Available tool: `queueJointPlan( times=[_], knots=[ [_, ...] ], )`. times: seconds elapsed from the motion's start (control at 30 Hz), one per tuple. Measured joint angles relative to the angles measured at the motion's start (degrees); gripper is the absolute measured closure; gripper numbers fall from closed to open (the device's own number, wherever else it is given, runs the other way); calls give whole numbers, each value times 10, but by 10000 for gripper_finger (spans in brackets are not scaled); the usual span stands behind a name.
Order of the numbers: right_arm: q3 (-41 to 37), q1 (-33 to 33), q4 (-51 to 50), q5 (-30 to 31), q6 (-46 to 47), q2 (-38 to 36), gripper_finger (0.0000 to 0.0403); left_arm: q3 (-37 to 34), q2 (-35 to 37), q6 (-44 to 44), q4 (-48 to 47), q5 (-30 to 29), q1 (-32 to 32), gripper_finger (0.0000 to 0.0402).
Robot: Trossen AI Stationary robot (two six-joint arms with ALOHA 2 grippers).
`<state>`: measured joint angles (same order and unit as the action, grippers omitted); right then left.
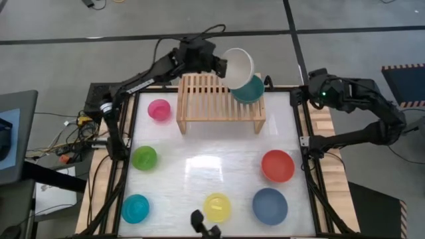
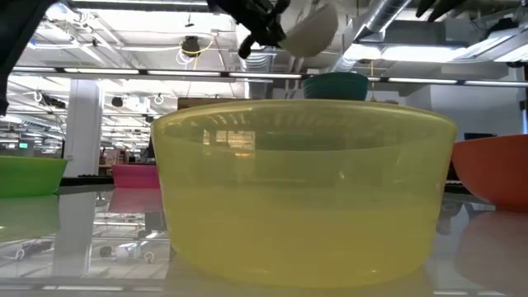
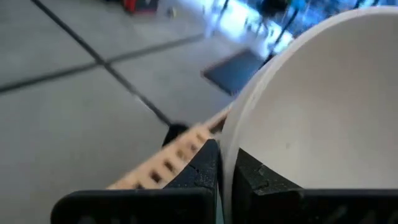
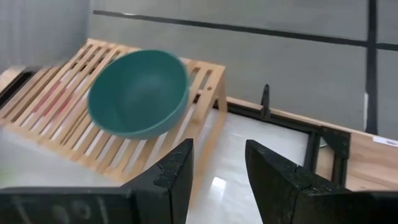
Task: Place and stack bowls onto a shelf
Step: Stack the gray bowl on top of the dark green bowl on the shelf
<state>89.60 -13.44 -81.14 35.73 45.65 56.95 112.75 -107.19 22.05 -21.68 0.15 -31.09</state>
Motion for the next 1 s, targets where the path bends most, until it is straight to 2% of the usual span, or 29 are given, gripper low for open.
queueJointPlan(
  times=[0.37,0.7,1.0],
  knots=[
    [0,-28,-9,0,9,4,233,99,-101,-38,-21,22,9,401],
    [0,-32,-10,0,9,4,233,106,-102,-110,-47,4,29,399],
    [0,-32,-8,3,10,4,233,105,-122,-102,-54,8,31,331]
  ],
)
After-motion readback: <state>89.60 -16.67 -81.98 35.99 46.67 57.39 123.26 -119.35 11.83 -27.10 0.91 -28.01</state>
